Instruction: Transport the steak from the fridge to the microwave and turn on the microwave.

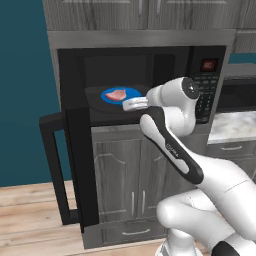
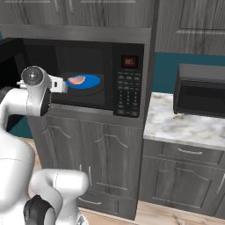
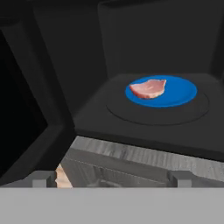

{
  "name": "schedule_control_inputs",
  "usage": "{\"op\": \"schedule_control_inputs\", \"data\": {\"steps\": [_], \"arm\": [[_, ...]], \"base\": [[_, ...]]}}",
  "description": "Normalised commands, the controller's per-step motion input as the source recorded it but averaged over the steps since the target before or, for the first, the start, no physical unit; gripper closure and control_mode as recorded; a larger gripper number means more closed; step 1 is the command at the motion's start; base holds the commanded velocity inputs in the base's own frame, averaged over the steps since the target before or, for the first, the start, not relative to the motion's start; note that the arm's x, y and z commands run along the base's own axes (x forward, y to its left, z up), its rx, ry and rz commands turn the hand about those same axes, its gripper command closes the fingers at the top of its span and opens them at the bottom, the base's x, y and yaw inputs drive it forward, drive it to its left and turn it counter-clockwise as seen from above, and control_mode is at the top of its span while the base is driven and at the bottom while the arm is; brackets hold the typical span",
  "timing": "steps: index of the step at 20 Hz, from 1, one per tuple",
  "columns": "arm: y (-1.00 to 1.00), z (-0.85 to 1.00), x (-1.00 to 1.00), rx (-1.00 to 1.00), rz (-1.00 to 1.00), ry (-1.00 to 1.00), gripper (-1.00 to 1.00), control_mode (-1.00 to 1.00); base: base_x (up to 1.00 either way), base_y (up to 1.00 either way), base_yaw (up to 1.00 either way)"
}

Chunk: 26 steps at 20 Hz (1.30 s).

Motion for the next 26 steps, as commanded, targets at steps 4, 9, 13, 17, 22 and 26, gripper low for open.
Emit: {"op": "schedule_control_inputs", "data": {"steps": [4,9,13,17,22,26], "arm": [[-0.03,0.09,-0.65,0.04,0.0,0.23,-1.0,-1.0],[-0.09,0.06,-0.8,0.15,-0.04,0.05,-1.0,-1.0],[-0.01,0.02,-0.64,0.18,-0.11,0.23,-1.0,-1.0],[0.0,-0.01,-0.6,0.18,-0.07,0.31,-1.0,-1.0],[0.0,-0.03,-0.56,0.18,-0.01,0.19,-1.0,-1.0],[-0.13,0.0,-0.64,0.16,0.01,0.0,-1.0,-1.0]], "base": [[0.0,0.0,0.0],[0.0,0.0,0.0],[0.0,0.0,0.0],[0.0,0.0,0.0],[0.0,0.0,0.0],[0.0,0.0,0.0]]}}
